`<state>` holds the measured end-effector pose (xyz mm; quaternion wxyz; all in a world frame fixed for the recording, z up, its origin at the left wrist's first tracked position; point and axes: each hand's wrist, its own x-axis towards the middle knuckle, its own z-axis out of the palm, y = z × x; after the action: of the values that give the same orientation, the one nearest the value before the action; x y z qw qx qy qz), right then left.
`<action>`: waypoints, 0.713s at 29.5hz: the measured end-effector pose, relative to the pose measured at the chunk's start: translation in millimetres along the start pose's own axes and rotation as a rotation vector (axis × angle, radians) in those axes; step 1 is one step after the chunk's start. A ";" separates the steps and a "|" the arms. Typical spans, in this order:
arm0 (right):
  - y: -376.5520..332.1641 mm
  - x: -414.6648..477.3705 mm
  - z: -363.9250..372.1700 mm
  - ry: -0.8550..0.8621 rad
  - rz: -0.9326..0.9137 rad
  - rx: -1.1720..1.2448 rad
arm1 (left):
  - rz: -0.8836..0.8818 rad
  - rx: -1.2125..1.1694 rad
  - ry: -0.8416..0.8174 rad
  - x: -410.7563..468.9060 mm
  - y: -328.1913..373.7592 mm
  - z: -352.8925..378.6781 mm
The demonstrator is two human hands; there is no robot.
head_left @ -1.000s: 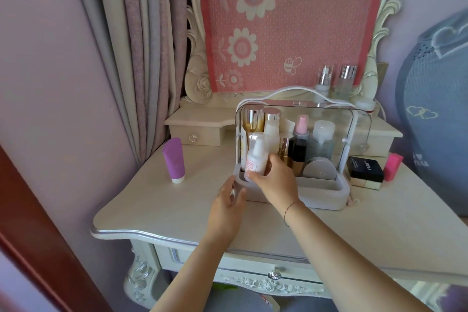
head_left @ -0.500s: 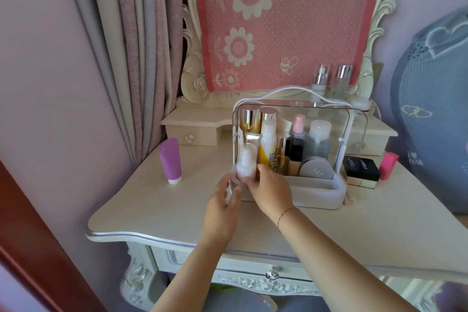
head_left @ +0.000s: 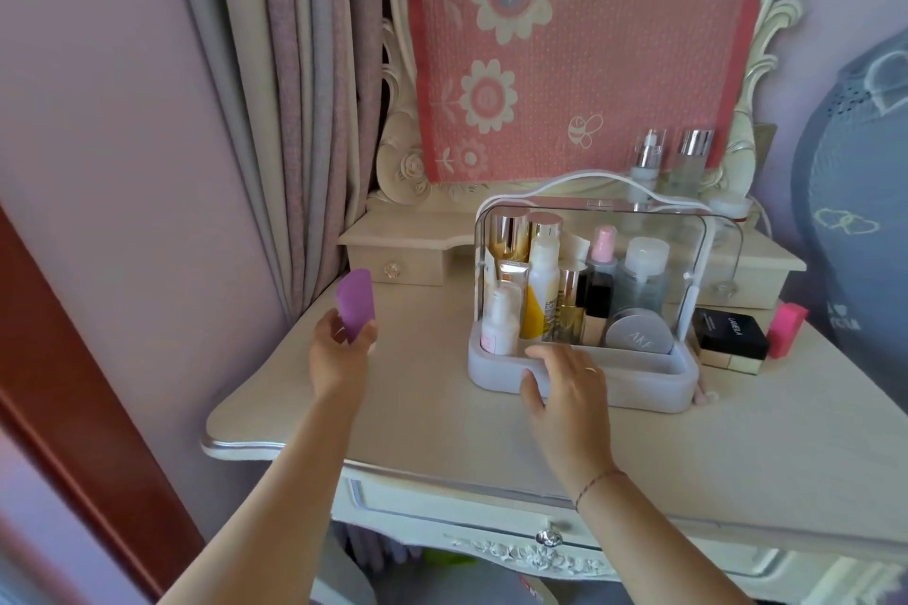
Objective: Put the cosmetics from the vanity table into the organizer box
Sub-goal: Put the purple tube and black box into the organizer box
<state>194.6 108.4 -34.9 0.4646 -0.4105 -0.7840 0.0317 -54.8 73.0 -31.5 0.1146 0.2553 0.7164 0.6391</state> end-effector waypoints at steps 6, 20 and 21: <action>0.7 -0.2 -2.4 0.005 0.006 0.026 | 0.089 -0.001 -0.114 -15.3 8.3 -9.1; 2.0 9.7 -36.5 -0.323 0.278 0.680 | 0.206 -0.152 -0.552 -125.7 42.0 37.9; 10.7 24.0 -40.7 -0.274 0.297 0.672 | 0.280 -0.054 -0.454 -126.6 40.6 46.2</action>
<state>226.4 118.1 0.4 0.4546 -0.3367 -0.7165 0.4082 83.6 49.8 -19.7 0.1895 0.4857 0.6127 0.5940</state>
